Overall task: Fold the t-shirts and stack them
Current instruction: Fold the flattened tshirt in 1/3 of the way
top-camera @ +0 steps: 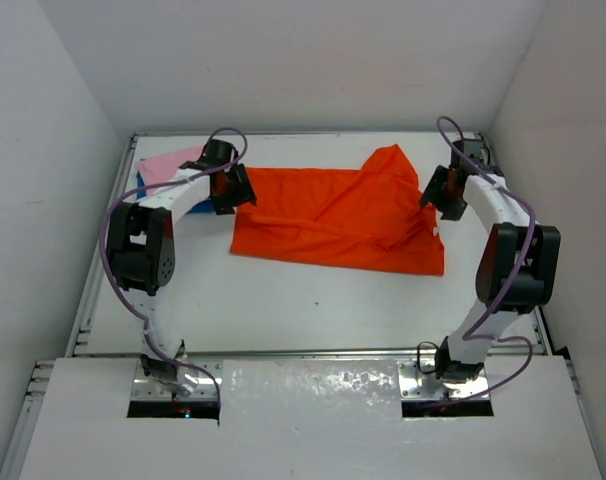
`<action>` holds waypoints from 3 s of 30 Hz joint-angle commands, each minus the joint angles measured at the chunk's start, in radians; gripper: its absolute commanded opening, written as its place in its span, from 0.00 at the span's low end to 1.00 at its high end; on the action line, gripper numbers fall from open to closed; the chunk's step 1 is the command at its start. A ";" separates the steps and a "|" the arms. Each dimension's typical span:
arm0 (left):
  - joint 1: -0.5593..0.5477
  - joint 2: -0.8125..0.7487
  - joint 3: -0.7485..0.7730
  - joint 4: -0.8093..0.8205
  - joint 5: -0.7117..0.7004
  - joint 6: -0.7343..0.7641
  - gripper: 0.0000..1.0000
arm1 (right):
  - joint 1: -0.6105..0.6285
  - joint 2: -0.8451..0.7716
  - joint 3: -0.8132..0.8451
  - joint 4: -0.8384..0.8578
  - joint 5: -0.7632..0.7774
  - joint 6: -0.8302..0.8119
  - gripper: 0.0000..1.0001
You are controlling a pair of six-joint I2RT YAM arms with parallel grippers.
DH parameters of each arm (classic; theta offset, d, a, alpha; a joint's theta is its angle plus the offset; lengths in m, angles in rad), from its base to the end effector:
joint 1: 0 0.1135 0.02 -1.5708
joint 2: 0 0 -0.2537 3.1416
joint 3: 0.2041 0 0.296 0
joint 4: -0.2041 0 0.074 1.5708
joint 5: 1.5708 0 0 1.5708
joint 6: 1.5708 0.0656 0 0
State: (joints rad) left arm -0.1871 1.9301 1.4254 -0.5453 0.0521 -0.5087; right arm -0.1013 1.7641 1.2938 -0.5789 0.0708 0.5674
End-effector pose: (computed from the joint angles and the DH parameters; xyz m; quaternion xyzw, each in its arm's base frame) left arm 0.4527 -0.0892 0.1423 -0.1480 0.9546 -0.1114 0.2334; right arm 0.4211 -0.0475 0.1637 0.3255 0.9091 0.0262 0.2586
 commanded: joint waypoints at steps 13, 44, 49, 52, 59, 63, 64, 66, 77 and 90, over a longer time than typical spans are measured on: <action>0.017 -0.301 -0.321 0.011 -0.006 0.191 0.51 | -0.058 -0.273 -0.344 0.004 -0.203 -0.224 0.53; 0.015 -0.275 -0.442 0.231 0.117 0.137 0.01 | -0.117 -0.135 -0.330 0.059 -0.223 -0.268 0.50; 0.015 -0.310 -0.433 0.193 0.098 0.148 0.00 | -0.123 -0.150 -0.321 0.053 -0.181 -0.291 0.49; 0.015 -0.326 -0.451 0.200 0.101 0.144 0.00 | -0.126 -0.147 -0.314 0.056 -0.189 -0.317 0.49; 0.015 -0.330 -0.471 0.205 0.107 0.142 0.00 | -0.126 -0.132 -0.323 0.065 -0.200 -0.340 0.47; 0.015 -0.339 -0.485 0.206 0.107 0.139 0.00 | -0.124 -0.109 -0.346 0.073 -0.215 -0.342 0.44; 0.015 -0.341 -0.494 0.209 0.109 0.137 0.00 | -0.124 -0.104 -0.349 0.076 -0.218 -0.340 0.42; 0.015 -0.350 -0.503 0.209 0.109 0.121 0.00 | -0.126 -0.097 -0.350 0.068 -0.206 -0.334 0.30; 0.015 -0.382 -0.574 0.145 0.057 0.019 0.00 | -0.130 0.004 -0.324 -0.032 -0.118 -0.296 0.03; 0.015 -0.476 -0.502 0.012 0.049 -0.010 0.40 | -0.132 -0.106 -0.240 -0.071 -0.163 -0.296 0.11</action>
State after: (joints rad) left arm -0.1810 1.5158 0.8513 -0.5194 0.0772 -0.5064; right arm -0.2279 1.7470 0.9756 -0.6418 -0.0685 0.2863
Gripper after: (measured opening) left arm 0.375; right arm 0.094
